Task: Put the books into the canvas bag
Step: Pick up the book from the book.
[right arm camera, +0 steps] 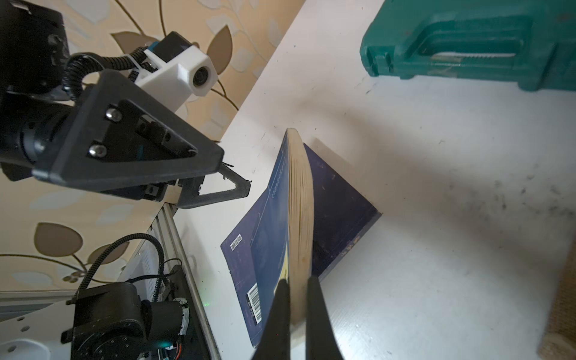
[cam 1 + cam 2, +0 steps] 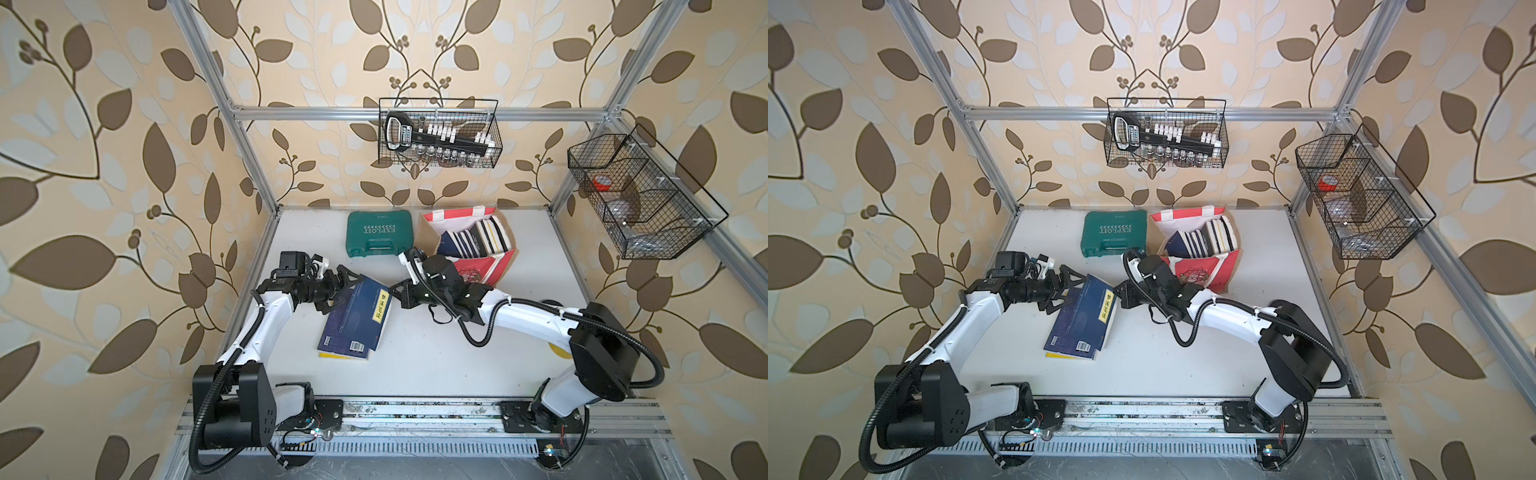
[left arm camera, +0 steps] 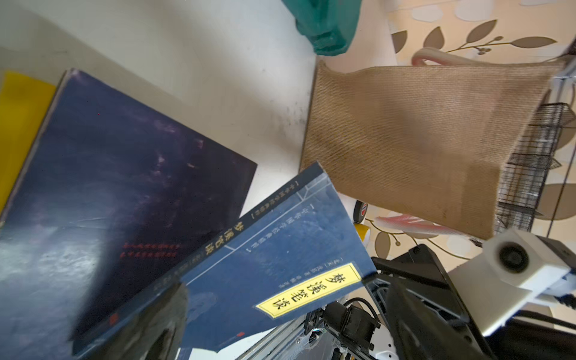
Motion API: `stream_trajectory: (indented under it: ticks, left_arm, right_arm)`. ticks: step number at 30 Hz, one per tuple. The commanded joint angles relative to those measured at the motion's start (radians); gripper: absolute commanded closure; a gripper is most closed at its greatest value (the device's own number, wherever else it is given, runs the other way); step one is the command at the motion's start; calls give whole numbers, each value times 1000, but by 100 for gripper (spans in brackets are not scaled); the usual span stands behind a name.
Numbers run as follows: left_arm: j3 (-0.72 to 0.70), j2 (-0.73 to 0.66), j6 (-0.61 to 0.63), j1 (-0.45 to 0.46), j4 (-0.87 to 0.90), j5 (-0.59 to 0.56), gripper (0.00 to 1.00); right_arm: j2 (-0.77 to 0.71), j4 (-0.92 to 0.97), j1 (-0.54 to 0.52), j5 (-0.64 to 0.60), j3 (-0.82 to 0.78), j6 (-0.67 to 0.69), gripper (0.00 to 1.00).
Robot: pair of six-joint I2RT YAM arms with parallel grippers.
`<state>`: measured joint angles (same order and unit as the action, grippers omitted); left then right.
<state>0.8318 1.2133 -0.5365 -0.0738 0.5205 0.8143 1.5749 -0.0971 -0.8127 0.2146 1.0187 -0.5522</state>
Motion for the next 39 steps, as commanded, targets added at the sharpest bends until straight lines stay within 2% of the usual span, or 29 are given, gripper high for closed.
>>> stream_trajectory:
  ticks: [1,8,13,20,22,25,29,39]
  left_arm:
    - [14,-35,40,-7,-9,73,1]
    - [-47,-57,-7,-4,-90,131,1]
    - [-164,-110,-120,19,-253,134,2]
    - [-227,-145,-162,146,-399,76,3]
    - [-245,-159,-173,212,-439,24,4]
    - [-336,-209,-227,278,-618,-9,5]
    - [-425,-289,-235,290,-777,-29,6]
    - [-454,-307,-240,328,-956,23,7]
  right_arm:
    - [-63,10,11,-3,-38,104,100]
    - [-188,-59,59,134,-139,212,100]
    - [-270,-72,103,259,-188,266,100]
    - [-356,-20,153,444,-211,352,100]
    - [-368,-17,176,505,-220,360,100]
    - [-394,-16,218,573,-231,353,100]
    - [-438,-5,261,646,-224,345,100]
    - [-497,81,321,809,-132,326,100]
